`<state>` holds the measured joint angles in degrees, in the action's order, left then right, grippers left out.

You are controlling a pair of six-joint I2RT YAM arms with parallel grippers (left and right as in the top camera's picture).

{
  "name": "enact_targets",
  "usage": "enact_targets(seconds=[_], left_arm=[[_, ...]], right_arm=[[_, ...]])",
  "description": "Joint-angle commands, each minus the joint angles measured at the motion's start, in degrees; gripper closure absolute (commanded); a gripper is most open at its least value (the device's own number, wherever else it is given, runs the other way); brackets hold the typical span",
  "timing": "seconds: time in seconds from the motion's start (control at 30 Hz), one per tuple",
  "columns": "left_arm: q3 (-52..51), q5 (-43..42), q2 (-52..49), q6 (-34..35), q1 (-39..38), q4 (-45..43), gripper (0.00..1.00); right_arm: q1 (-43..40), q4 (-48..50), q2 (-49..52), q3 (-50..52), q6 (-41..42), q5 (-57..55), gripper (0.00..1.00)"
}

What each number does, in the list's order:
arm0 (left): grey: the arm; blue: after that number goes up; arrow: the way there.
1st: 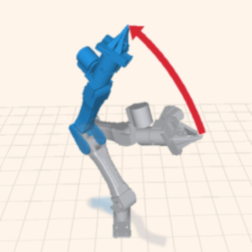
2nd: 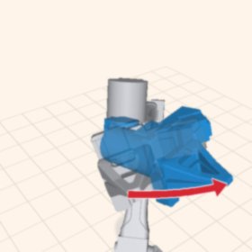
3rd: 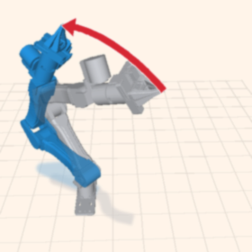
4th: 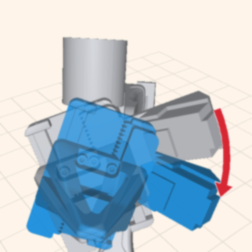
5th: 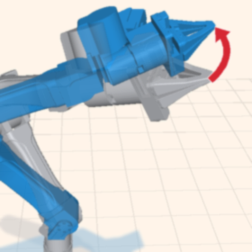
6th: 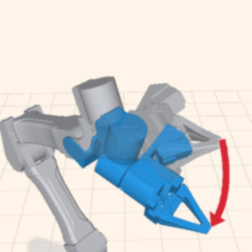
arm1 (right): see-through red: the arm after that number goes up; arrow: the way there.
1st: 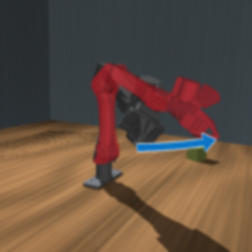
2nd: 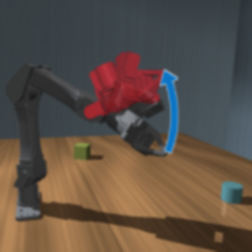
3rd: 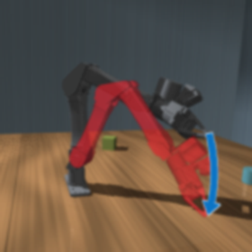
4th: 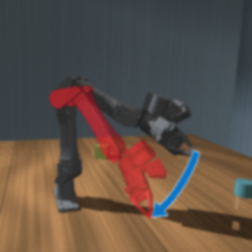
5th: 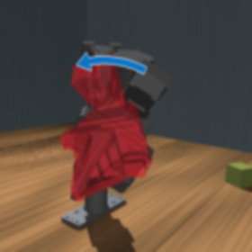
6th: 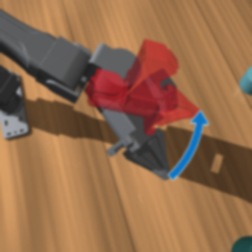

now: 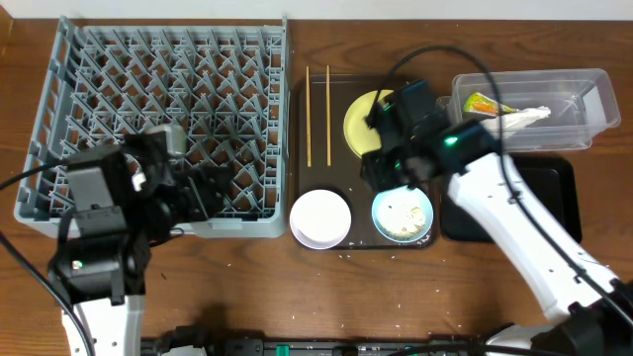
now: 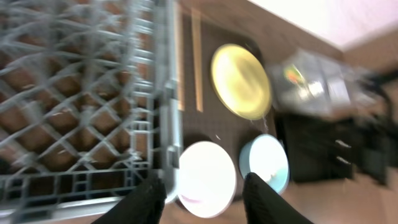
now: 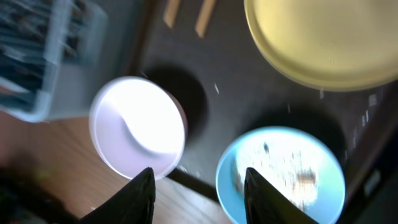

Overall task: Sort waste into correct bins and load items into the dishwasher
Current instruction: 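Grasp the light-blue bowl with the right gripper and lift it rightward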

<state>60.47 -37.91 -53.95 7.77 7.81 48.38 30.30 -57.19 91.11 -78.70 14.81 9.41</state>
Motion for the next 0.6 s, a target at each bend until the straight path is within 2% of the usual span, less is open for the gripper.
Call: enact_targets(seconds=[0.0,0.03,0.13,0.3,0.57], left_arm=[[1.38,0.22,0.46,-2.84,-5.2,0.85,0.51],[1.38,3.37,0.37,-2.82,-7.61,1.31,0.49],[1.38,8.52,0.28,-2.84,-10.34,1.84,0.45],[1.38,10.56,0.0,-2.84,-11.5,1.95,0.42],[1.38,10.56,0.0,-2.84,-11.5,2.1,0.39]], right_arm=[[3.98,-2.03,2.82,2.4,11.23,-12.41,0.55],[5.11,-2.43,3.87,3.3,14.14,-14.16,0.55],[6.19,-1.33,6.05,4.48,16.13,-14.25,0.55],[6.51,1.53,10.47,6.01,16.5,-13.86,0.59],[6.14,4.92,18.29,6.58,16.46,-13.88,0.8]])
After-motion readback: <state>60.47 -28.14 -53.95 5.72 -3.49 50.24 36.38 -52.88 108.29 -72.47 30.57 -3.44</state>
